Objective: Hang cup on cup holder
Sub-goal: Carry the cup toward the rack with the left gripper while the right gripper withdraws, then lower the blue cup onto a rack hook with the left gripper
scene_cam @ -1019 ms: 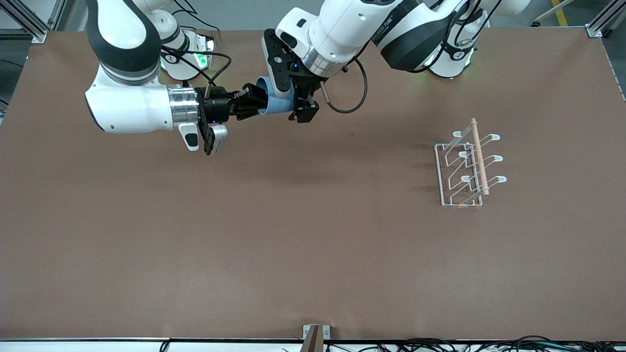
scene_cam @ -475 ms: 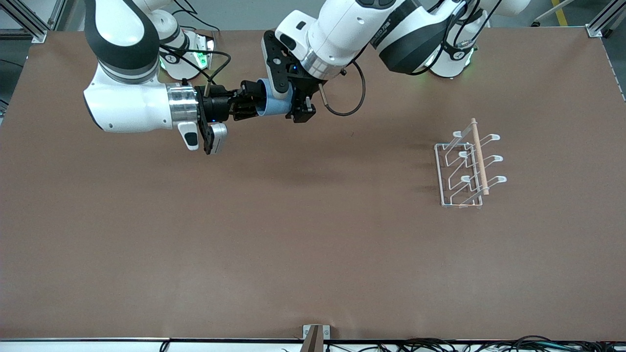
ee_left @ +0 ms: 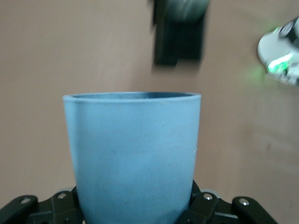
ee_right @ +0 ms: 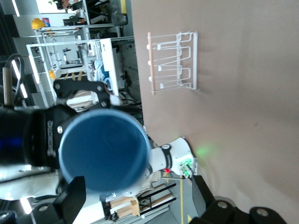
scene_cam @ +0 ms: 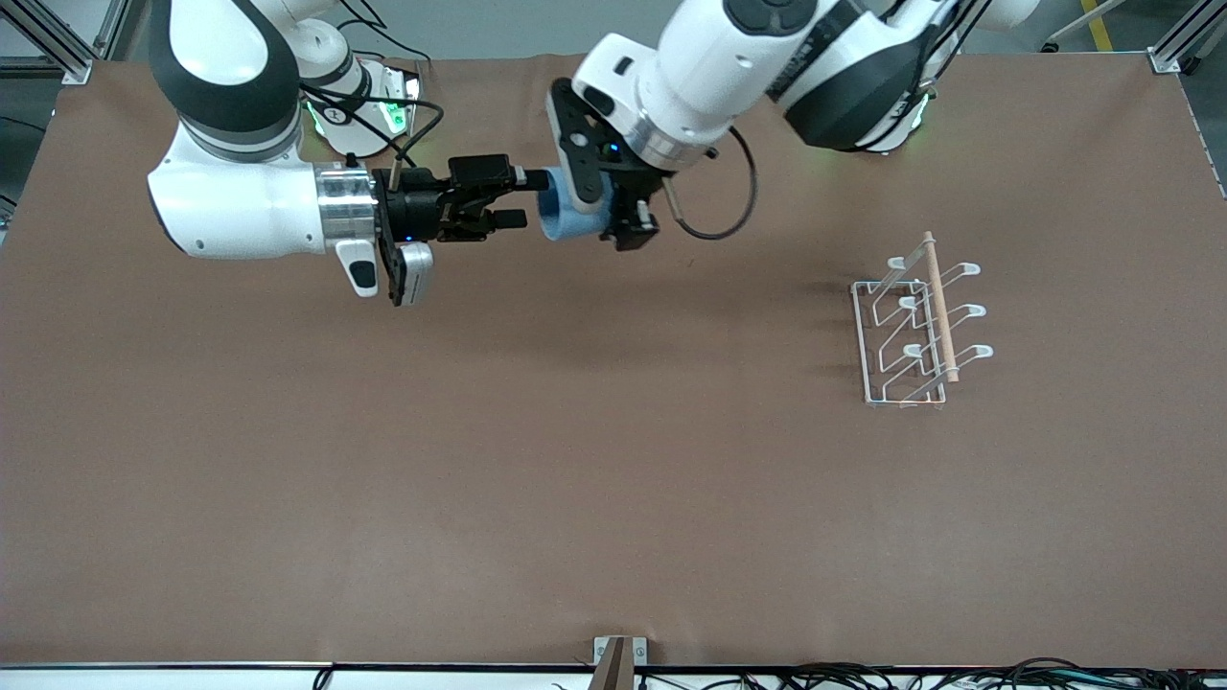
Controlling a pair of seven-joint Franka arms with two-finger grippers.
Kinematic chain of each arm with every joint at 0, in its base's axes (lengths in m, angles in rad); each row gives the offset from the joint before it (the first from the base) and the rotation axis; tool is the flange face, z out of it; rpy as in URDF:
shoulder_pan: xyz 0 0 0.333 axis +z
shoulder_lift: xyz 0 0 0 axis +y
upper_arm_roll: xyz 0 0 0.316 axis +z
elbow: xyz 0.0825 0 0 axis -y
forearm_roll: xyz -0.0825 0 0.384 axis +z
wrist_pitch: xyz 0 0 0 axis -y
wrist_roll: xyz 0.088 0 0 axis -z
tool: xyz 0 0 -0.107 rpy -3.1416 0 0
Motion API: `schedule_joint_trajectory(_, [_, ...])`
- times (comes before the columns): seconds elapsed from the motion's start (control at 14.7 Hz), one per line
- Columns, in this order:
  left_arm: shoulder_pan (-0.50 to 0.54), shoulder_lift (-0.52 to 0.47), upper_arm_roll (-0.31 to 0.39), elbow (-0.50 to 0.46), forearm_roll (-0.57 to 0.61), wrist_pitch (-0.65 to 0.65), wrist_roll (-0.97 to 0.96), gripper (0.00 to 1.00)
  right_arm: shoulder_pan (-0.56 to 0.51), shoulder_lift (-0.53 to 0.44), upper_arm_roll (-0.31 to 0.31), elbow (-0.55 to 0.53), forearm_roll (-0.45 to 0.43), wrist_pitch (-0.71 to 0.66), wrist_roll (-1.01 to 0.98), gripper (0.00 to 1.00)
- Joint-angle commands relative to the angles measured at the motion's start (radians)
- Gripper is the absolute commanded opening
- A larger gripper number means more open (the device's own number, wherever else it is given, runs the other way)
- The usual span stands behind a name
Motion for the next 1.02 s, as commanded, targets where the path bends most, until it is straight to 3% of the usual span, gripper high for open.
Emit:
schedule_joint_trajectory(0.0, [0.048, -0.015, -0.001, -0.001, 0.103, -0.114, 0.017, 0.37, -0.070, -0.017, 0.007, -0.009, -0.127, -0.005, -0.002, 1.00])
schedule_joint_trajectory(0.14, [0.075, -0.014, -0.001, -0.004, 0.216, -0.181, 0.019, 0.37, -0.129, -0.026, 0.003, -0.012, -0.289, -0.005, -0.002, 1.00])
schedule_joint_trajectory(0.34, [0.081, -0.008, -0.001, -0.007, 0.454, -0.325, 0.038, 0.39, -0.198, -0.081, 0.000, -0.007, -0.645, 0.042, 0.011, 1.00])
schedule_joint_trajectory(0.61, [0.105, 0.006, 0.001, -0.014, 0.666, -0.450, 0.242, 0.39, -0.364, -0.081, 0.003, 0.070, -0.766, -0.067, -0.016, 1.00])
schedule_joint_trajectory(0.82, [0.119, 0.056, 0.002, -0.035, 0.841, -0.513, 0.374, 0.38, -0.439, -0.064, 0.001, 0.238, -0.954, -0.111, -0.091, 1.00])
schedule_joint_trajectory(0.95, [0.111, 0.089, 0.001, -0.093, 0.989, -0.524, 0.402, 0.38, -0.478, -0.055, 0.001, 0.328, -0.980, -0.145, -0.102, 1.00])
